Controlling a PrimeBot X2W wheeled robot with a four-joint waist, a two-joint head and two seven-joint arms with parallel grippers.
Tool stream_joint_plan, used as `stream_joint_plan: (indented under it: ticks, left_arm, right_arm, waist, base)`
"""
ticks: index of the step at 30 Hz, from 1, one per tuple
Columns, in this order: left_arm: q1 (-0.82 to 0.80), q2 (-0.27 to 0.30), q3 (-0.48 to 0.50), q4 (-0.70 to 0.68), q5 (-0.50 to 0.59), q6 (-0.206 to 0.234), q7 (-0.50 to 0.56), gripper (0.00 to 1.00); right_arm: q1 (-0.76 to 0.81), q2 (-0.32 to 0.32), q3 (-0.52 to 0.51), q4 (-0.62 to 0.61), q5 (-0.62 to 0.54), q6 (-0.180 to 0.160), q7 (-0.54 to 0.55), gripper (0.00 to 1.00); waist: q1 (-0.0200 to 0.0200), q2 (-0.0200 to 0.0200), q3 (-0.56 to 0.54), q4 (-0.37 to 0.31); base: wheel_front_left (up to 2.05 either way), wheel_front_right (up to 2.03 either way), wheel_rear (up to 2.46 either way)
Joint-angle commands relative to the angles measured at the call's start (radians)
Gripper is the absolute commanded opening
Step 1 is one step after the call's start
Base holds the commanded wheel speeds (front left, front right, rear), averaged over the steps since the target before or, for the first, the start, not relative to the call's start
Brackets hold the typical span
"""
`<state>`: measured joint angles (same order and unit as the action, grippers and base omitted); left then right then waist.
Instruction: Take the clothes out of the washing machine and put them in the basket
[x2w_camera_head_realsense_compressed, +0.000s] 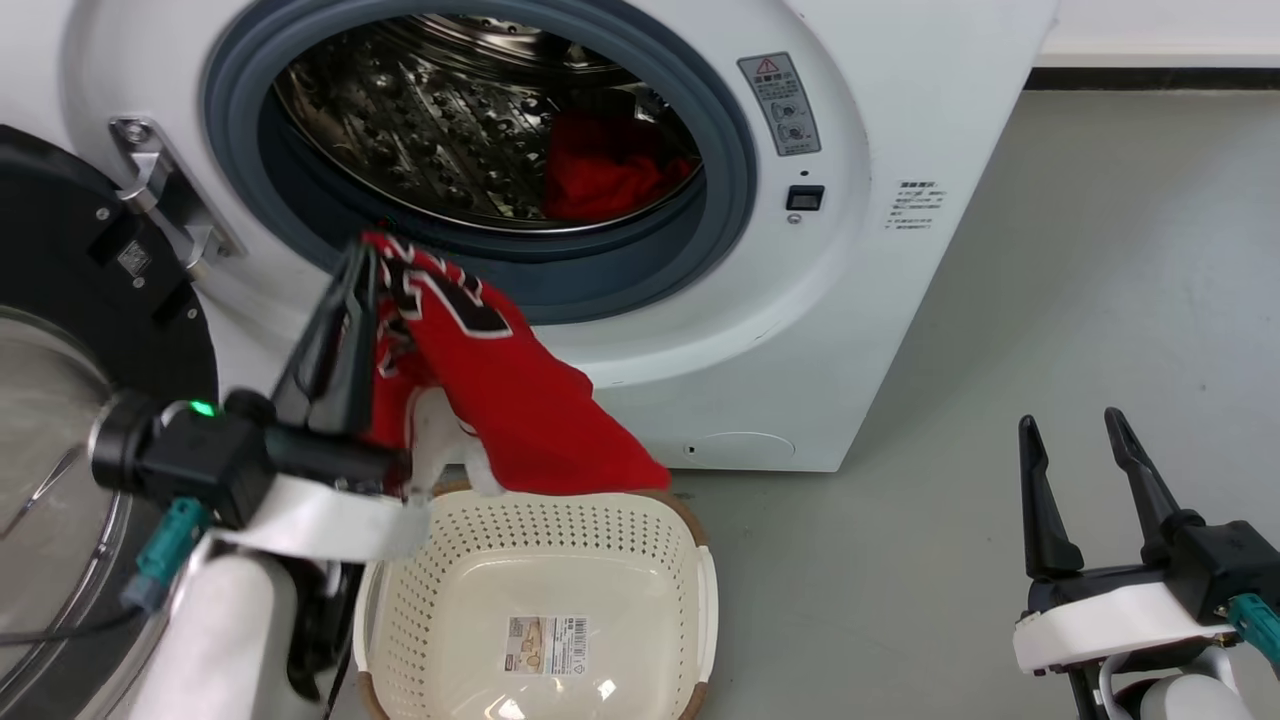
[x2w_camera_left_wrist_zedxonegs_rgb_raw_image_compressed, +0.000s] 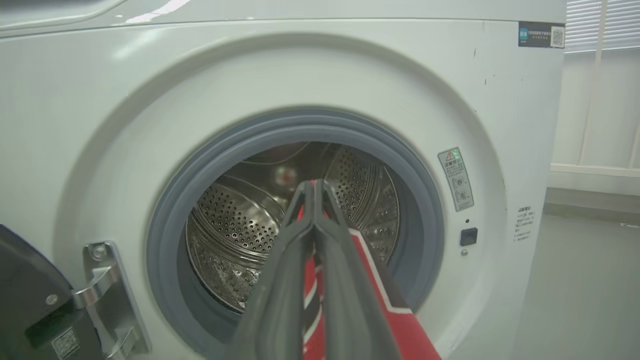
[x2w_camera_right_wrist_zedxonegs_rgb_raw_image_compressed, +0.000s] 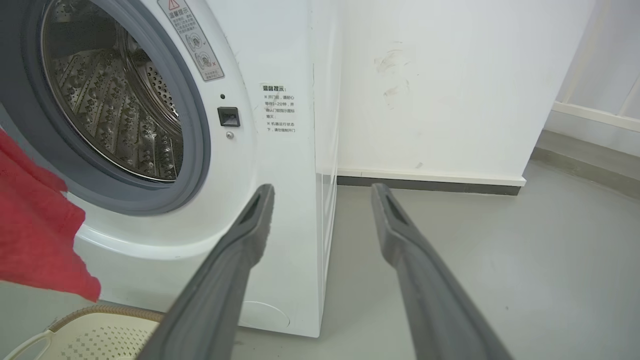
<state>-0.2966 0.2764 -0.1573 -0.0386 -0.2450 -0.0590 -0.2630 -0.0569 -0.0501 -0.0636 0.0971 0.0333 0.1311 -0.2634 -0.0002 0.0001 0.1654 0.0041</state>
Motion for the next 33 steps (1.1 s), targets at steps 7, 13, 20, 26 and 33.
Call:
stream_joint_plan:
  ticks: [7, 13, 20, 26, 33]
  left_arm:
    - [0.113, -0.010, -0.027, 0.102, -0.016, -0.011, -0.003, 0.00]
    - [0.113, -0.015, -0.050, 0.228, -0.004, -0.024, -0.003, 0.00]
    - [0.030, -0.026, -0.087, 0.445, 0.026, -0.051, -0.003, 0.00]
    - [-0.075, -0.021, -0.118, 0.635, 0.058, -0.063, -0.003, 0.00]
    - [-0.218, 0.008, -0.175, 0.822, 0.098, -0.069, -0.003, 0.00]
  right_arm:
    - [0.007, 0.000, 0.001, -0.007, -0.012, -0.001, -0.002, 1.00]
    - [-0.013, 0.000, 0.002, -0.015, -0.020, -0.001, -0.002, 1.00]
    - [-0.051, 0.000, 0.002, -0.035, -0.027, -0.001, -0.002, 1.00]
    - [-0.090, 0.000, 0.010, -0.058, -0.029, -0.001, -0.002, 1.00]
    - [-0.126, 0.000, 0.001, -0.094, -0.009, -0.001, -0.002, 1.00]
  waist:
    - [0.0002, -0.0001, 0.029, 0.005]
    - [0.0002, -0.0001, 0.084, -0.003]
    - [0.0002, -0.0001, 0.209, -0.027]
    - [0.0002, -0.0001, 0.332, -0.063]
    - [0.0002, -0.0001, 0.488, -0.107]
  base:
    - [0.00, 0.00, 0.00]
    - [0.00, 0.00, 0.00]
    - [0.00, 0.00, 0.00]
    - [0.00, 0.00, 0.00]
    - [0.00, 0.00, 0.00]
